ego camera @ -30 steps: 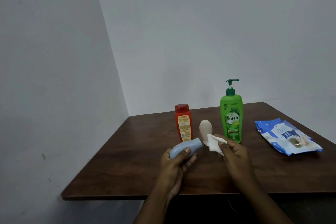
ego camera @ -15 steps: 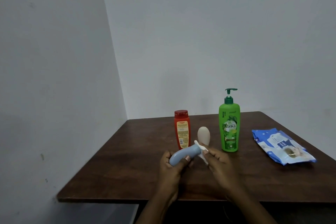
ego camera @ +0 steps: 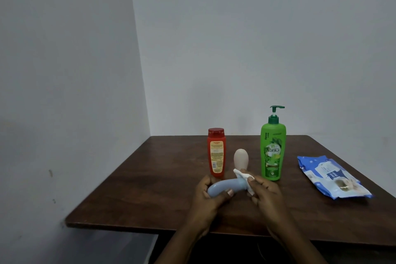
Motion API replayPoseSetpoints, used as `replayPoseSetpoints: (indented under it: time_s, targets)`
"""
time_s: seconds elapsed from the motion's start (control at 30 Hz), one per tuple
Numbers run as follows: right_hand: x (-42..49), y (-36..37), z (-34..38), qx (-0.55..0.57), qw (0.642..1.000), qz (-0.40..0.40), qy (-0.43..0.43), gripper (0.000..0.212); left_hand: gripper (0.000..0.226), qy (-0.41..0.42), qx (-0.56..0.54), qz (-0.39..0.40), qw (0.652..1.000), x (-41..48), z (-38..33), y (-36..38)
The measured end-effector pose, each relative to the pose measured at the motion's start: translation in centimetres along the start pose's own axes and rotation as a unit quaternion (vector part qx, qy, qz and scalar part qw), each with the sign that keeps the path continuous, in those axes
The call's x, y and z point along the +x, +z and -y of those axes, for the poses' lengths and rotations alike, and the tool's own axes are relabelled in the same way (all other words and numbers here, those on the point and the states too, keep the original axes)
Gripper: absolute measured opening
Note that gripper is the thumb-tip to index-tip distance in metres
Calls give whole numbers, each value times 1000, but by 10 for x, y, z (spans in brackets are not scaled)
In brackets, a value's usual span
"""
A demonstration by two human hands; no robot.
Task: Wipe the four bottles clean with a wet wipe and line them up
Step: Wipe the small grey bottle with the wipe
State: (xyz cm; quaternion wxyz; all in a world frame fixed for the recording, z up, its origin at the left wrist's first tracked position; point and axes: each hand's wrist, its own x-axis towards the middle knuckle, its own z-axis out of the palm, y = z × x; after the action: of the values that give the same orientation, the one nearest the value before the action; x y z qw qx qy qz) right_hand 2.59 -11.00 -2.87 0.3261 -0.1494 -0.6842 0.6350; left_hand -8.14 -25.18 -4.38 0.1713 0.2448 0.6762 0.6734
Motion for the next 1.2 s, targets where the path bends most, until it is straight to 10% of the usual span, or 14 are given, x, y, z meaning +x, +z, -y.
replayPoseSetpoints:
  time_s: [0.4, 0.63, 0.8, 0.9, 1.03, 1.2]
  targets:
    - [2, 6, 17, 345, 934, -26, 82, 32, 55, -139, -303, 99, 937, 5, -16, -7]
    - [2, 8, 18, 282, 952, -8, 122, 30, 65, -124, -313, 54, 940, 5, -13, -6]
    - [1, 7, 22, 232, 960, -38, 149, 21, 87, -30, -93, -2, 995, 1, -1, -3]
    - [-1, 4, 24, 232, 954, -39, 185, 22, 32, 90, 30, -43, 995, -3, 2, 4]
    - [-1, 0, 21, 298, 918, -36, 258, 31, 23, 178, 140, -84, 970, -8, 5, 14]
    - [-2, -2, 35, 209, 964, -125, 106, 23, 23, 210, 175, -107, 956, -6, 11, 16]
